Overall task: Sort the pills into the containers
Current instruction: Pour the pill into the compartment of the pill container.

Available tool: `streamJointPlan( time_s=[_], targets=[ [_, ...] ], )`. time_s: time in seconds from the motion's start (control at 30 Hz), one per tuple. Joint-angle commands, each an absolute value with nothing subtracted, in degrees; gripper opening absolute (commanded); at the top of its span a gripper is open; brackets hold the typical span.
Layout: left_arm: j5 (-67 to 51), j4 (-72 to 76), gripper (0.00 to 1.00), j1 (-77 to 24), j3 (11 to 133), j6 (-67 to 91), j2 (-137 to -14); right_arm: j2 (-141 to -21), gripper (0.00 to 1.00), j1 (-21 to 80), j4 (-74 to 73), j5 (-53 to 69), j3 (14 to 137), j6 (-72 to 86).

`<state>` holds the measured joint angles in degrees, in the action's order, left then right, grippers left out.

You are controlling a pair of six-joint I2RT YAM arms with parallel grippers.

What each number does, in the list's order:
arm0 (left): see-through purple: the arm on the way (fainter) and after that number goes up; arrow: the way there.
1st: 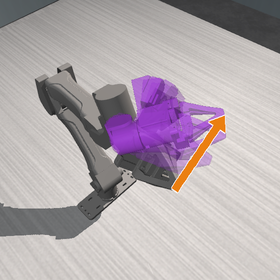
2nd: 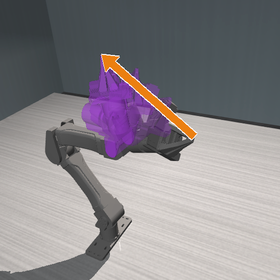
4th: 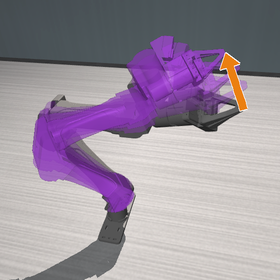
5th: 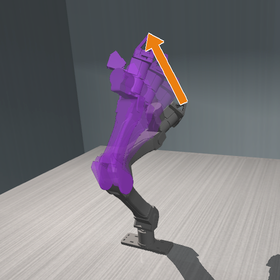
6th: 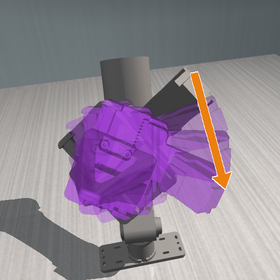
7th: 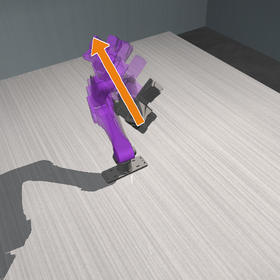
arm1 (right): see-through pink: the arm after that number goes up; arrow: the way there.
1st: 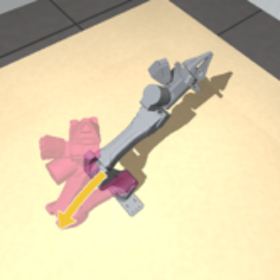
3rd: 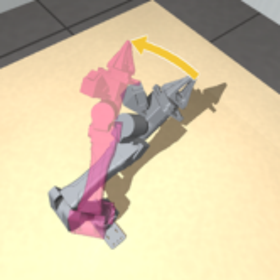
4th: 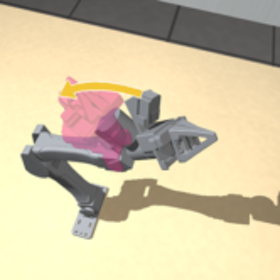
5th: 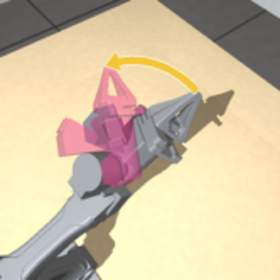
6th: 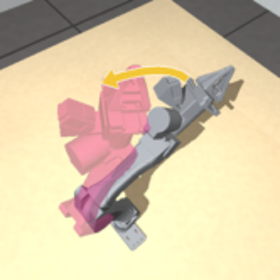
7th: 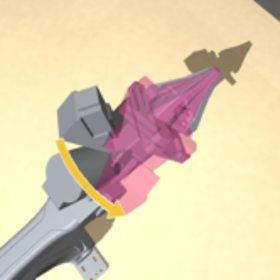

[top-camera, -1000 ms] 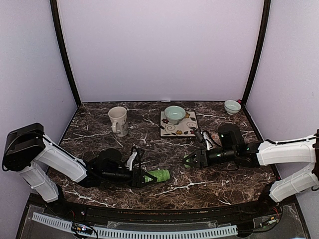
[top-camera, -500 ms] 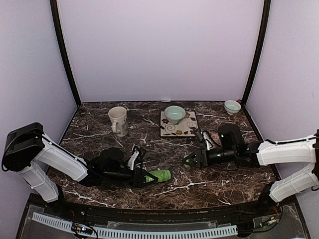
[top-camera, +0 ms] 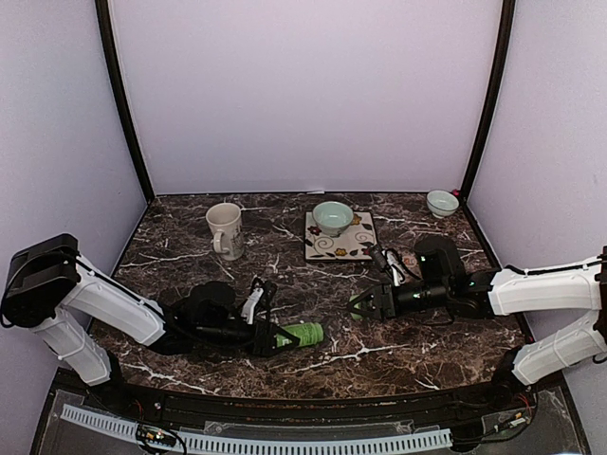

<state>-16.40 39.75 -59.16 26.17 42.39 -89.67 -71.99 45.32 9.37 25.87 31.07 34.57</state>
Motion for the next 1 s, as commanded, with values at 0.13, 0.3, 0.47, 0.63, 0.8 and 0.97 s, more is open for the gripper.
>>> streamJointPlan(
  time_s=[0.13, 0.3, 0.47, 0.63, 0.8, 0.97],
  targets=[
    [-15.6, 39.2, 0.00, -59.6, 27.1, 41.0, -86.6, -71.6, 0.38, 45.2, 10.3, 26.1, 32.5, 34.3],
    [-15.3, 38.4, 0.00, -59.7, 27.2, 40.7, -86.1, -71.6, 0.38, 45.2, 10.3, 25.9, 32.5, 34.5],
    [-14.7, 37.5, 0.00, -59.9, 27.1, 40.5, -85.5, -71.4, 0.38, 45.4, 10.3, 25.7, 32.3, 34.7],
    [-14.3, 36.6, 0.00, -60.1, 27.2, 40.3, -85.2, -71.3, 0.38, 45.6, 10.4, 25.5, 32.2, 34.8],
    [-14.0, 36.5, 0.00, -60.3, 27.2, 40.3, -85.1, -71.0, 0.38, 45.8, 10.4, 25.3, 32.0, 35.0],
    [-13.5, 36.2, 0.00, -60.4, 27.3, 40.1, -84.9, -70.8, 0.37, 45.9, 10.3, 25.1, 31.8, 35.1]
  ],
)
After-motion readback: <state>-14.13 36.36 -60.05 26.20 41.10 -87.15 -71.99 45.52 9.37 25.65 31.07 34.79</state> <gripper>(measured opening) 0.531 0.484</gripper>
